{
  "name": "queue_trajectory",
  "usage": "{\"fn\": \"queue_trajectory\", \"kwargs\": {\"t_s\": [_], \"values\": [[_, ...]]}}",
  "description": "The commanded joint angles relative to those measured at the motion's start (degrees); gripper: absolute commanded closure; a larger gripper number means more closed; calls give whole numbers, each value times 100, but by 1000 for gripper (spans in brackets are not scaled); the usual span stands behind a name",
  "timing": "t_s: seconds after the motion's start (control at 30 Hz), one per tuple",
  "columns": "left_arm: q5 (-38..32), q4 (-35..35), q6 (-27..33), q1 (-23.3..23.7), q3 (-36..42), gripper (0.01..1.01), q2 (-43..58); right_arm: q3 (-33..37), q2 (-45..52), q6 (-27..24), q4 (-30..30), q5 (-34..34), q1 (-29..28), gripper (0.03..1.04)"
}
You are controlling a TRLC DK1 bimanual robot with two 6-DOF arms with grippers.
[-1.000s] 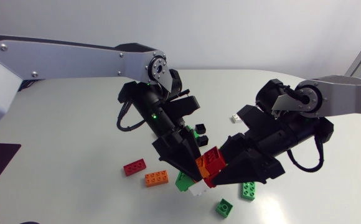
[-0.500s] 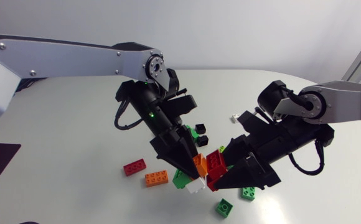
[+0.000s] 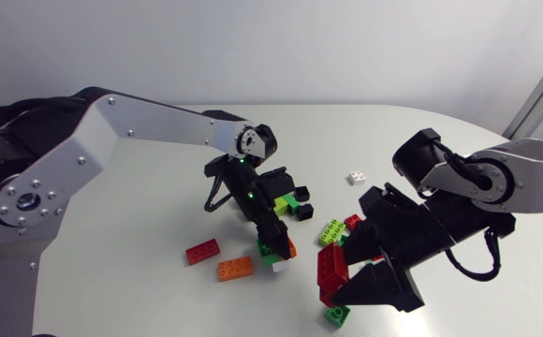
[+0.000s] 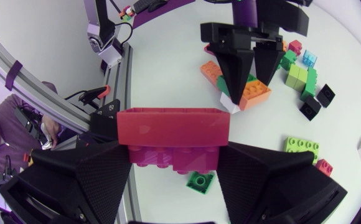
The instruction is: Disassemble duplo
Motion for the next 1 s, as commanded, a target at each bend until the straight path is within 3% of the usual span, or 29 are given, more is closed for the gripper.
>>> {"fn": "queue_trajectory", "kwargs": {"t_s": [0.0, 0.17, 0.37, 0.47, 0.63, 0.73, 0.87, 0.97], "values": [[-376, 63, -317, -177, -101, 734, 299, -165, -145, 177, 25, 45, 121, 646], [-543, 72, -353, -256, -162, 715, 229, -192, -180, 177, 7, 45, 165, 646], [-579, 432, -80, -283, -778, 221, -773, -139, -180, 133, -54, -17, 139, 644], [-535, 634, 219, -327, -1129, 59, -1503, -16, -40, -104, -292, -237, -2, 644], [-438, 968, 764, -485, -1718, 49, -2452, 169, 224, -579, -784, -527, -186, 644], [-420, 1012, 790, -538, -1762, 49, -2461, 151, 259, -614, -793, -544, -186, 644], [-333, 1074, 1397, -634, -2157, 49, -2715, 151, 294, -676, -898, -746, -195, 644], [-324, 1188, 1783, -696, -2386, 51, -2918, 327, 479, -1019, -1276, -957, -353, 644]]}}
